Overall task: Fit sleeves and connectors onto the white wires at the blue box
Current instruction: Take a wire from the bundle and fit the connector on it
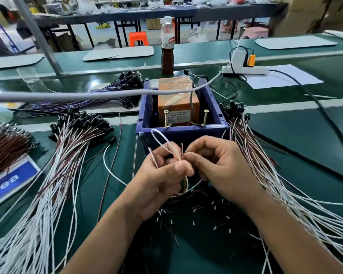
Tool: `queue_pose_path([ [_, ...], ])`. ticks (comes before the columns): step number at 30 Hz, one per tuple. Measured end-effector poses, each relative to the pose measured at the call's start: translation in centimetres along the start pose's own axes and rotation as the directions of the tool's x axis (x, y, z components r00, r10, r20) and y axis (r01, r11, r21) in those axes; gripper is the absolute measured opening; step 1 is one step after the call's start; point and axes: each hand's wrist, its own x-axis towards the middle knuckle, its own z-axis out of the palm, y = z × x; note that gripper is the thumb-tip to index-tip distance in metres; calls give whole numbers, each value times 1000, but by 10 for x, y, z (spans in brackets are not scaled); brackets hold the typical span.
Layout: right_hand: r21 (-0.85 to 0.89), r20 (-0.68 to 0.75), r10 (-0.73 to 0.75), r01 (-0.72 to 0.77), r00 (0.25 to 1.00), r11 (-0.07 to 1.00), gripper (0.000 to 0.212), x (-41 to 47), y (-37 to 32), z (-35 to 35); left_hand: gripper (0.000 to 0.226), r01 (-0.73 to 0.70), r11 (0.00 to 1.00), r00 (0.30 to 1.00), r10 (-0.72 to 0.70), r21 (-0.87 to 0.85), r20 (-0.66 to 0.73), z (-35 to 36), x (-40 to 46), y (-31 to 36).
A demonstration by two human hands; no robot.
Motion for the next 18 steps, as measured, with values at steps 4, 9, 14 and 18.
queue_pose_path([
  [4,74,-59,102,-98,993,992,6,2,3,-5,48,-56,998,995,52,-42,-84,-2,0,5],
  [9,56,-66,139,-136,988,989,10,3,8,-8,50,-86,993,995,81,-83,-57,-4,-3,9],
  [14,153,-28,151,-145,988,978,22,4,7,-6,41,-90,994,995,87,-57,-48,-1,-2,5],
  [18,76,-12,127,-126,992,989,15,2,6,-7,44,-104,993,993,100,-60,-70,0,-2,6],
])
